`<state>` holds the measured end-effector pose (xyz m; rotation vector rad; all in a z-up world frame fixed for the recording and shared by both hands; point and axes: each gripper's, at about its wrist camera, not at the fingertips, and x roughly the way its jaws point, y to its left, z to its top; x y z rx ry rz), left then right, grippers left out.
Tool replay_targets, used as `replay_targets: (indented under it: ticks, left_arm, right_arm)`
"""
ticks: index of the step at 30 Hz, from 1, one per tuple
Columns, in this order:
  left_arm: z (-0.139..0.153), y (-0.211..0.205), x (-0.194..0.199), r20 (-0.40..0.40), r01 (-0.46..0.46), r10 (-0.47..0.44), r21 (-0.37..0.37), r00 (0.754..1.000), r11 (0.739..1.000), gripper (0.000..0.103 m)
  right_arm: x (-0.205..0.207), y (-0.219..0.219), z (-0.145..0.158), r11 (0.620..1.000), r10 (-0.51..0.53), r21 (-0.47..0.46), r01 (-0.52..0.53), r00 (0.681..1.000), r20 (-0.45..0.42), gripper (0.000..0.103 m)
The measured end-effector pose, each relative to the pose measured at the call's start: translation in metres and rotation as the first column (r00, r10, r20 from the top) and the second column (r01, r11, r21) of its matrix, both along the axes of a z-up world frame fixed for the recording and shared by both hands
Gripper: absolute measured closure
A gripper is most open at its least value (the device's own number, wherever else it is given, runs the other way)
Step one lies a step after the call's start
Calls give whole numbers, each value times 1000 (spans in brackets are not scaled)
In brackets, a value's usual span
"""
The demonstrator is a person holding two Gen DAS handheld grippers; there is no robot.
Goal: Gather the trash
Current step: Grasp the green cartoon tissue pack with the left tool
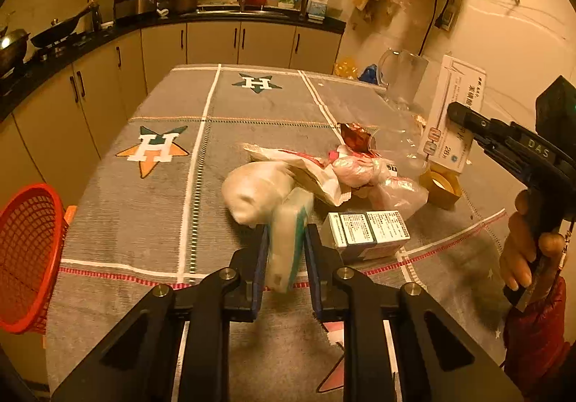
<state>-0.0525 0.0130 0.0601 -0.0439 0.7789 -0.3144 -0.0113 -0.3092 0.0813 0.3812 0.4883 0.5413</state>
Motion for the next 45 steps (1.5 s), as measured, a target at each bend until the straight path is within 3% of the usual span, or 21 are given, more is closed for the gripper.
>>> replay_targets:
  ticks: [10,12,13,25,32,37,42,45]
  left_arm:
    - [-8,8,-6,-20,2,-2,13,1000,1000,81]
    - [-10,8,-5,-43,10,-10,5,999,1000,52]
    - [-11,8,-6,-40,11,-11,2,999,1000,48]
    - [-36,4,9,-67,-44,52,118,996,992,48]
    - [-45,5,17,-72,-51,62,150,995,987,40]
    - [-51,7,21,-93,-52,67,153,993,987,41]
    - [-50,6,17,-89,-51,64,143,994,988,60]
    - [-48,6,13,-82,-50,61,132,995,990,65]
  right_arm:
    - [-35,24,-1,994,102,33,-102,994,-28,88]
    - [-37,25,-3,994,109,35,-108,994,-32,88]
    - [-38,25,-3,993,111,37,-110,993,-33,88]
    - [-44,33,-5,988,151,34,-149,988,-43,88]
    - [-47,48,-15,982,188,25,-187,980,-69,88]
    - [-50,57,-22,980,201,9,-201,976,-84,88]
    - [-51,61,-28,981,191,-12,-193,976,-106,88]
    - [-53,64,-31,981,189,-26,-193,976,-112,88]
